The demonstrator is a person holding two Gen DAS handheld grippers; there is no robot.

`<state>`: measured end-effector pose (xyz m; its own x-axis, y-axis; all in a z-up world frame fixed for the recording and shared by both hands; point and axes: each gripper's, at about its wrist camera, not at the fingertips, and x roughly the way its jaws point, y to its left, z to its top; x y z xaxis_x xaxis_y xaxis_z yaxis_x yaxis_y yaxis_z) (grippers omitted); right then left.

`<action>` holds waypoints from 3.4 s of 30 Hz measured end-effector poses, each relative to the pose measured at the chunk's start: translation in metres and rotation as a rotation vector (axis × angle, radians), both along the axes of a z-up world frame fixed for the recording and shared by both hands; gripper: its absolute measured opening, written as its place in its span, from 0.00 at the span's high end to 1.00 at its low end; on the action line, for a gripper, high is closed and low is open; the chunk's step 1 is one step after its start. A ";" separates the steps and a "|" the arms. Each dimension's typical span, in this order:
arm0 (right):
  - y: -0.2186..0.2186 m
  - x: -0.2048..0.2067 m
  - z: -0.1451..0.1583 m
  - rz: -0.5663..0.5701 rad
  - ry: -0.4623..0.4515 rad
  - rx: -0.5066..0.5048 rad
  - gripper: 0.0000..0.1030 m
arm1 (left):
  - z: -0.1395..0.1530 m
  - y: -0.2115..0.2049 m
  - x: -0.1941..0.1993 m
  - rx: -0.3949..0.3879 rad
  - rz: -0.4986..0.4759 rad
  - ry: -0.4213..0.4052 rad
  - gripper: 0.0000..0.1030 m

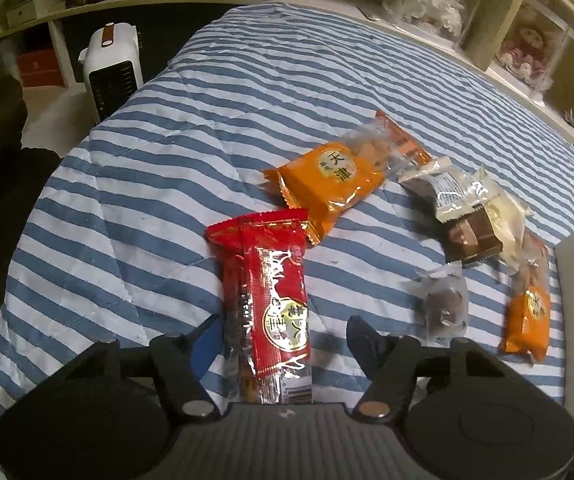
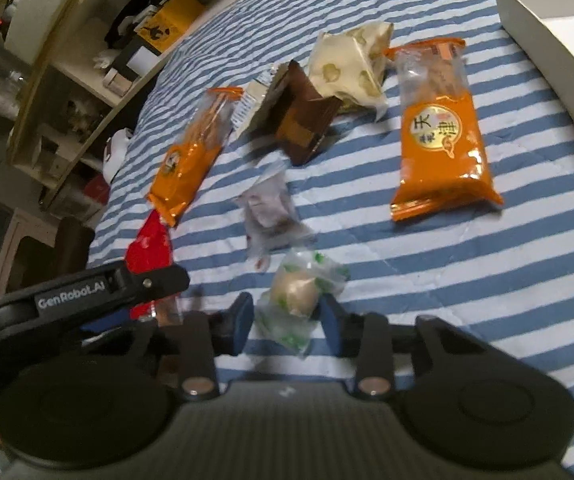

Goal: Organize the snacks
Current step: 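Grasp the red wrapper bar with the left tool while the right tool grasps the green-dotted candy, then carry the red bar with the left tool while the right tool carries the candy into the box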

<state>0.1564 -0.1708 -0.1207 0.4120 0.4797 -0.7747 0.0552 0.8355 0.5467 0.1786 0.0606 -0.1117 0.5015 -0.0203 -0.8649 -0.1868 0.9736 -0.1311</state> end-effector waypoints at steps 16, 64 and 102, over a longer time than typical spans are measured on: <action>-0.024 0.000 -0.006 -0.098 0.053 0.122 0.60 | -0.006 0.003 0.005 0.026 0.042 -0.012 0.56; -0.074 -0.068 0.128 0.220 -0.323 -0.261 0.66 | 0.112 -0.092 -0.091 -0.119 -0.181 -0.292 0.59; -0.287 -0.108 0.138 -0.038 -0.242 -0.362 0.66 | 0.057 -0.298 -0.044 -0.198 -0.317 -0.120 0.59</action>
